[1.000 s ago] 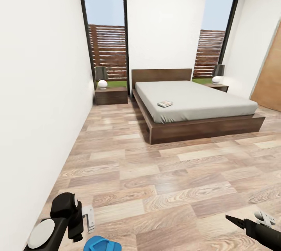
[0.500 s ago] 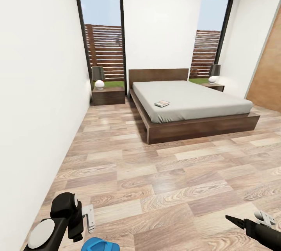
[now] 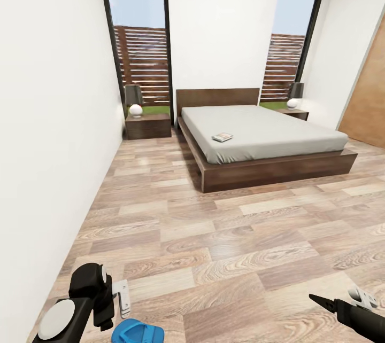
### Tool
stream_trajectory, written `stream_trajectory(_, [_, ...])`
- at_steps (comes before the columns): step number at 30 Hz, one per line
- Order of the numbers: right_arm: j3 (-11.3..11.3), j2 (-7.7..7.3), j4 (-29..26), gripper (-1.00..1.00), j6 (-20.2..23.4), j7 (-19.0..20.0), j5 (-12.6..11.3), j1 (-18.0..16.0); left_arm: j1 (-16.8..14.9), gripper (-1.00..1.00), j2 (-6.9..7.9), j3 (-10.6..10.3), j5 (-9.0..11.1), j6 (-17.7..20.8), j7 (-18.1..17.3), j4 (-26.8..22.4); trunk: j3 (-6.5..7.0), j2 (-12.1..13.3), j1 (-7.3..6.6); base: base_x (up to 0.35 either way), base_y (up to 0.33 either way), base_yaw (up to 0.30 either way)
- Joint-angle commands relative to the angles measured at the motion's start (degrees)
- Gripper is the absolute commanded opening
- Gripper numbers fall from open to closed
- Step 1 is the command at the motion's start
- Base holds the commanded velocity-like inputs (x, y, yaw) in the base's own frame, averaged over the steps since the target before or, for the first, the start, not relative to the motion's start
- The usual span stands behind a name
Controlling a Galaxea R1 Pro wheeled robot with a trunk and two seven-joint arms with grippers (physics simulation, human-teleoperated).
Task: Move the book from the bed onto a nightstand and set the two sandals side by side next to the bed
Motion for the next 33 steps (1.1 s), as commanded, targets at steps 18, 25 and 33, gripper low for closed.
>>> stream_trajectory(18, [-0.08,0.08,-3.17,1.0,0.35,-0.03,-0.25,0.01,-0.03,1.0,0.0,-0.03,-0.16,0.6,-0.34,-0.04,-0.21,-0.02,-0.01,0.0,0.0,0.0])
stream_trajectory(25, [-0.07,0.09,-3.39,1.0,0.38,-0.03,-0.25,0.01,-0.03,1.0,0.0,-0.03,-0.16,0.6,-0.37,-0.04,-0.22,-0.02,-0.01,0.0,0.0,0.0])
stream_trajectory(33, [-0.08,0.12,-3.4,1.0,0.37,-0.03,-0.25,0.01,-0.03,1.0,0.0,-0.03,-0.16,0.65,-0.42,-0.04,-0.22,-0.02,-0.01,0.0,0.0,0.0])
